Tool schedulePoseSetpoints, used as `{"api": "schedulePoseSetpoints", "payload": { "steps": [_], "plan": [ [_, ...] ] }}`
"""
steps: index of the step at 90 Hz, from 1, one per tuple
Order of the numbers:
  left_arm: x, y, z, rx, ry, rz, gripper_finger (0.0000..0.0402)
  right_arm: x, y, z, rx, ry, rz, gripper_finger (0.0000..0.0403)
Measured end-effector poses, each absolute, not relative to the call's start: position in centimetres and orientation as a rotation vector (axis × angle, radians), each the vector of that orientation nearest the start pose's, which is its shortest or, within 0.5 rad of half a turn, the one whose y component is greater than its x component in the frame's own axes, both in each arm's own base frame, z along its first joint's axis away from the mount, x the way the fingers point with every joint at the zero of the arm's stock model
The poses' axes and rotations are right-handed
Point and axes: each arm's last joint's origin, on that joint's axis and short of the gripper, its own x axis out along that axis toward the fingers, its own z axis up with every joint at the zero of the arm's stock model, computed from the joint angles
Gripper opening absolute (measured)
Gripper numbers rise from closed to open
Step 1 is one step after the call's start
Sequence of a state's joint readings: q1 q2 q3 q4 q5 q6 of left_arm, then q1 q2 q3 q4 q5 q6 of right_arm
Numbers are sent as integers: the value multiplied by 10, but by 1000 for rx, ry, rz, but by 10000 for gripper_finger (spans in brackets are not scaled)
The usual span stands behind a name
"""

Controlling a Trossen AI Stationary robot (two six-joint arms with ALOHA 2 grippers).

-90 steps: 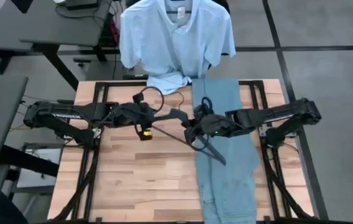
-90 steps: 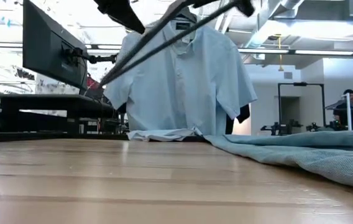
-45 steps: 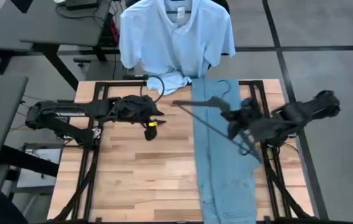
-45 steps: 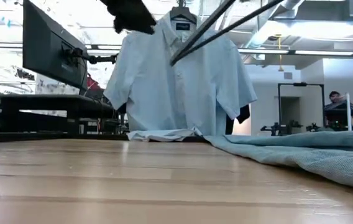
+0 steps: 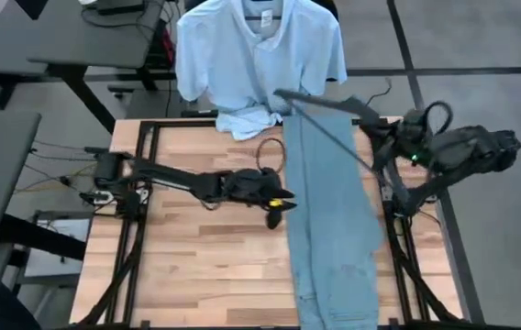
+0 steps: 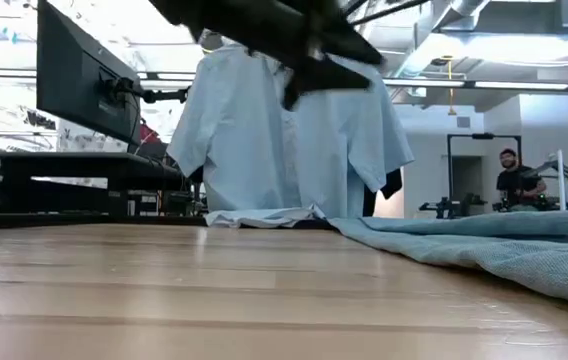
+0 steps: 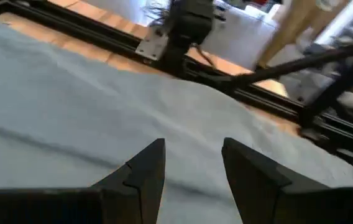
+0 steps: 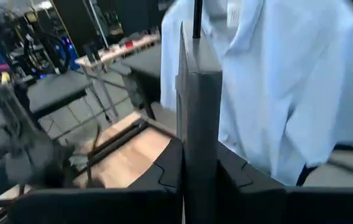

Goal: Hang clothes
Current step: Insert the blue jeans on the grey hanger

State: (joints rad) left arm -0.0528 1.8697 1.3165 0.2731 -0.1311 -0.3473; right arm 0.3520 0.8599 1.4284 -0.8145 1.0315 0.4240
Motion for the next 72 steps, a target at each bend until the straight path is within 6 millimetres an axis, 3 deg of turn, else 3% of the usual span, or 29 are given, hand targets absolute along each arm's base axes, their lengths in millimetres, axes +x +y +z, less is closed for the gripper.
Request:
{"api": "schedulePoseSetpoints", "payload": {
  "steps": [12, 24, 37, 52, 72],
  "plan": [
    [482, -19, 249, -223, 272, 198, 139, 88, 5, 474, 208, 6, -692, 28],
    [529, -13, 210, -255, 431, 248, 137, 74, 2, 475, 219, -6, -652, 28],
    [558, -10, 182, -280, 564, 288, 137, 66, 1, 475, 230, -12, -609, 28],
    [563, -15, 147, -304, 800, 275, 137, 63, 1, 474, 220, 2, -583, 28],
    [539, -41, 140, -277, 1079, 234, 136, 64, 2, 469, 183, 47, -573, 28]
  ]
}}
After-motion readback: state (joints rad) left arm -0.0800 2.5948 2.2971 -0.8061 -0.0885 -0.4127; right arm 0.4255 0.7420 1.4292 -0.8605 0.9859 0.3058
